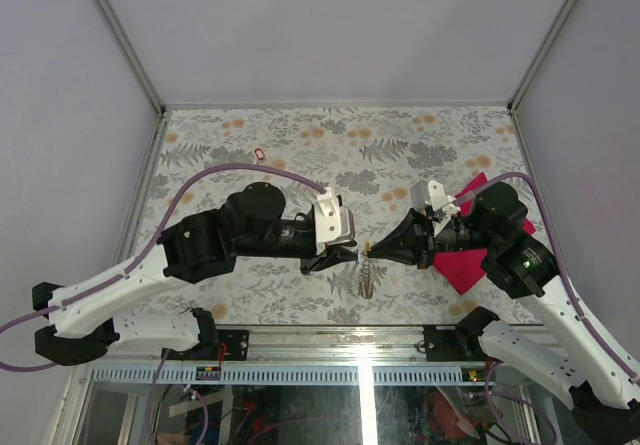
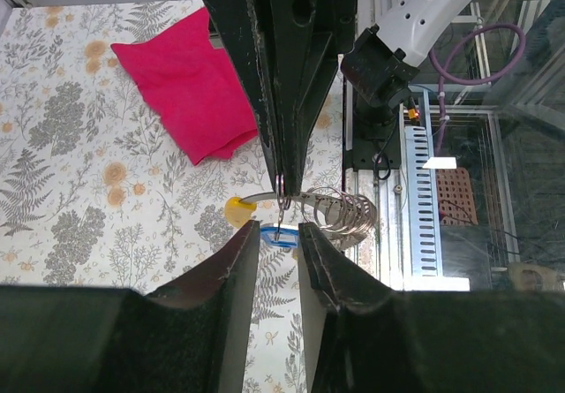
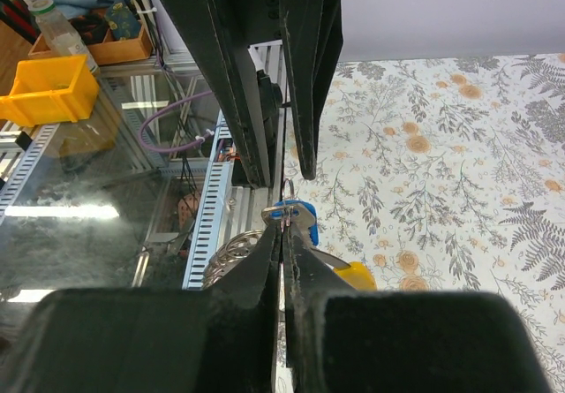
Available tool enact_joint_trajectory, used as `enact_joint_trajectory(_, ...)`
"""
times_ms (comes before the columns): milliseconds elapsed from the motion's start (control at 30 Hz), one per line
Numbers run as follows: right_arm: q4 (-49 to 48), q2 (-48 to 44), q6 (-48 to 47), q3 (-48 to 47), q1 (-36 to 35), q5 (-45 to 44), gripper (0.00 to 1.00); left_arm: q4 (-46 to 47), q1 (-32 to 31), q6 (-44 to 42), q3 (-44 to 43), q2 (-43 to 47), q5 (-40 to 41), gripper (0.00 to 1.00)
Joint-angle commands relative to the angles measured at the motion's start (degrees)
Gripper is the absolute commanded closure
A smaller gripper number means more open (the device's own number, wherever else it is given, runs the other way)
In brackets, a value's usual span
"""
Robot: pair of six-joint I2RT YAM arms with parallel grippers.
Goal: Put the keys on the keyring
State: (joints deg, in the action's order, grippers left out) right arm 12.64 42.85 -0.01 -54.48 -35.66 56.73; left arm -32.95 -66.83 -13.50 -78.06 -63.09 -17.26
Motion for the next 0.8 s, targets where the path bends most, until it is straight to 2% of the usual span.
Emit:
enact_joint_trajectory(0,-1.8,-0.4,0.1,-3.4,0.2,2.0,1.00,3.4,-0.4,0.4,0.0,-0.6,-0.9,0.75)
enact_joint_trajectory(233,-1.9,-0.4,0.3,-3.6,0.2,2.3,1.00,3.2,-0.4,0.0,-0.2,-1.0,-1.2,0.82)
enact_joint_trajectory(433,-3.3,-0.9,1.5,-3.2,0.2,2.2,1.00,2.4,-0.4,-0.2,-0.6,-1.4,-2.0,1.00)
enact_joint_trajectory(767,-7.6,-2.7,5.0,-2.9,0.2,1.3,1.00,2.7,-0.5,0.1,-0.1,-0.6,-1.9,1.00)
